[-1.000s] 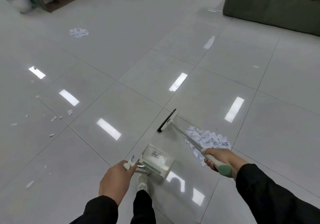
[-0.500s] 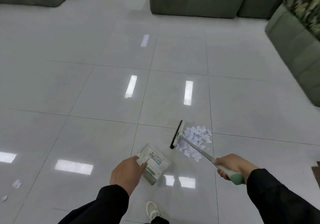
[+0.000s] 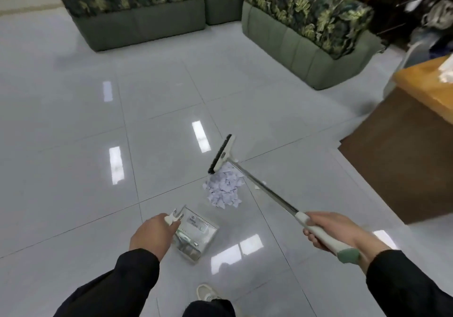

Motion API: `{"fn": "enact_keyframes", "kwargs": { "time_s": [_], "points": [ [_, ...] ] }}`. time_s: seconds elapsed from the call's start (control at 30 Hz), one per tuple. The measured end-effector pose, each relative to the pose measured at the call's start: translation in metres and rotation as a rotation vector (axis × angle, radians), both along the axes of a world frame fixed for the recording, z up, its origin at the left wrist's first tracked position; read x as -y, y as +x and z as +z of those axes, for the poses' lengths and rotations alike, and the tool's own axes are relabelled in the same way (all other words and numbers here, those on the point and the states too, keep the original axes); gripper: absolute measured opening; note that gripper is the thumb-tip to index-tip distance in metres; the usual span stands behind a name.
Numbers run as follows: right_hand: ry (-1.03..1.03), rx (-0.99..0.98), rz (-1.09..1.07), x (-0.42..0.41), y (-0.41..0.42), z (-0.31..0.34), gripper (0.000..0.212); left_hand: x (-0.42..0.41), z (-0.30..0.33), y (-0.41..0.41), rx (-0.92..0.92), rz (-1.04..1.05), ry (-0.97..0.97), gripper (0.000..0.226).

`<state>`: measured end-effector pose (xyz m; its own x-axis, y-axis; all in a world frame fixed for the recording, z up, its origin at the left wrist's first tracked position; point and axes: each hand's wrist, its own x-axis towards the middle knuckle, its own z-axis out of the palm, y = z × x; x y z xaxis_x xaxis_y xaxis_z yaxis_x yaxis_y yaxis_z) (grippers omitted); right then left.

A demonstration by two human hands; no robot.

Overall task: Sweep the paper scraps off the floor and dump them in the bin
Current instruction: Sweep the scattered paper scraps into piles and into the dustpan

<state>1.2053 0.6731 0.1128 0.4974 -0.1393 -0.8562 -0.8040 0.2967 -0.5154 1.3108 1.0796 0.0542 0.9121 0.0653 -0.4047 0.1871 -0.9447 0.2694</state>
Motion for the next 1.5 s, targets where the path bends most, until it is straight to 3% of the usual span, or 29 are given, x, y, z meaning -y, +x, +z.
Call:
{"fn": "enact_keyframes", "kwargs": {
  "time_s": [0.1,0.23,0.57,0.77,0.83,1.0,1.23,1.33,1.5],
  "points": [
    [0.084,-0.019,-0.133,0.007,-0.051,0.000,0.020,0.026,-0.001,-0.009,-0.018,-0.107,0.007,0.033],
    [-0.039,-0.044,-0.224,0.015,-0.094,-0.013,0.011,0.051,-0.006,-0.024,-0.002,-0.210,0.015,0.042],
    [-0.214,-0.299,-0.220,-0.003,-0.144,-0.042,0.007,0.076,-0.019,0.003,-0.042,-0.367,-0.006,0.048],
    [-0.047,-0.371,-0.439,-0.070,-0.092,-0.062,0.006,0.071,-0.029,0.058,-0.077,-0.503,-0.026,0.054],
    [0.013,-0.397,-0.491,-0.107,-0.041,-0.080,0.006,0.050,-0.034,0.101,-0.107,-0.522,-0.039,0.055],
    [0.075,-0.314,-0.563,-0.168,0.072,-0.094,0.022,0.017,-0.037,0.170,-0.155,-0.555,-0.064,0.054],
    [0.148,-0.230,-0.666,-0.195,0.167,-0.072,0.014,-0.008,-0.036,0.254,-0.201,-0.654,-0.066,0.049],
    [0.102,-0.223,-0.683,-0.200,0.175,-0.059,0.015,-0.010,-0.033,0.278,-0.203,-0.666,-0.046,0.049],
    [-0.114,-0.250,-0.526,-0.193,0.178,-0.047,0.005,-0.005,-0.025,0.298,-0.204,-0.637,-0.040,0.045]
  ]
}}
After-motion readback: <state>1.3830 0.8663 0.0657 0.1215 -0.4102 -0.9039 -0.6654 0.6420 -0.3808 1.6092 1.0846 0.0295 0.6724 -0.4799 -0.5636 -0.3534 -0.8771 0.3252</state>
